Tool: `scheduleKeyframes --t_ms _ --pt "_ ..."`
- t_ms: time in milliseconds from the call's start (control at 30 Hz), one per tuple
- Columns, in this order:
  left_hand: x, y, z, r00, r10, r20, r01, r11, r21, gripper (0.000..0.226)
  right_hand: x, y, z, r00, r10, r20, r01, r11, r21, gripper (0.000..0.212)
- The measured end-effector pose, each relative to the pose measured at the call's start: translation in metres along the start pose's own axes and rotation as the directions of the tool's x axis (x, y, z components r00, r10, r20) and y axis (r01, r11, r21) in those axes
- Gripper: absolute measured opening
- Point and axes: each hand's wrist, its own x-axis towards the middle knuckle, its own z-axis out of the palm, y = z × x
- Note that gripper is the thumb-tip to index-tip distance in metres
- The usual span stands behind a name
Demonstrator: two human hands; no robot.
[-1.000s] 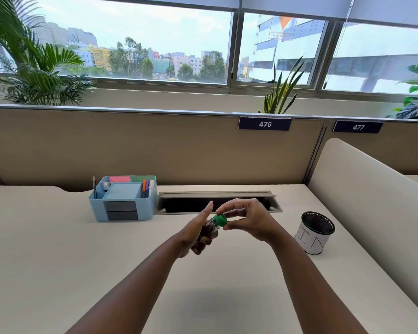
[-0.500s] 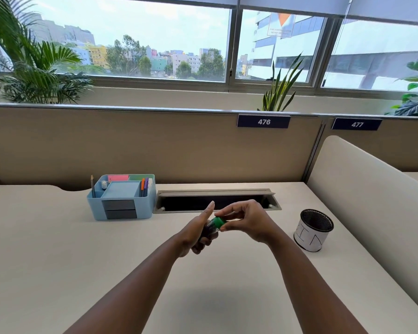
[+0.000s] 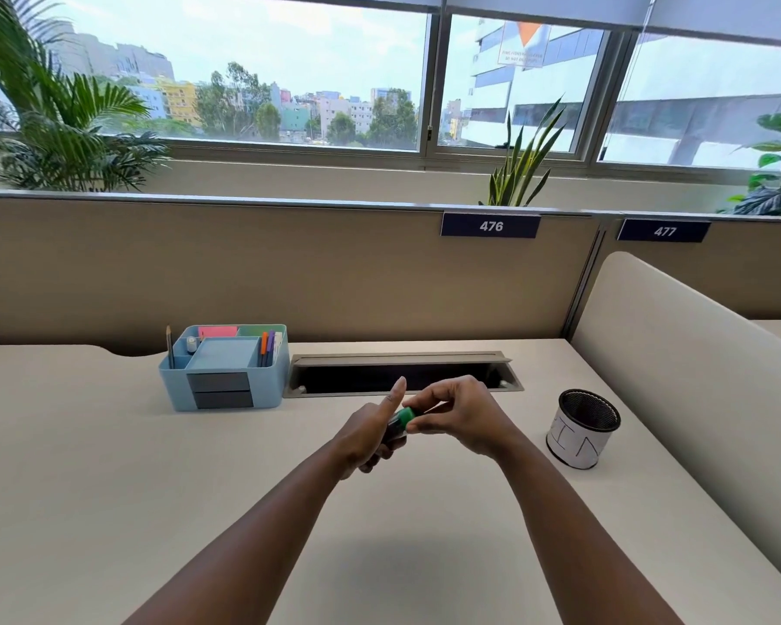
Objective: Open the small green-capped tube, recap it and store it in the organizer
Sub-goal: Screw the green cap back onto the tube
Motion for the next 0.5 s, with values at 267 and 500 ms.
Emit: scheduleKeyframes --t_ms 267,500 --pt "-0.0009 0.0021 0.0008 0.997 0.078 -0.023 -0.081 0.981 -0.177 0.038 0.002 -0.0051 0.0009 1.0 -0.002 0.008 0.0 0.984 0.177 0.035" --pt "0.0065 0.0072 -0.0032 0.996 0.048 -0.078 -0.068 0.96 -0.273 0.045 -0.0045 -0.0017 0.0096 0.996 0.045 -0.072 -0.023 0.958 0.284 0.033"
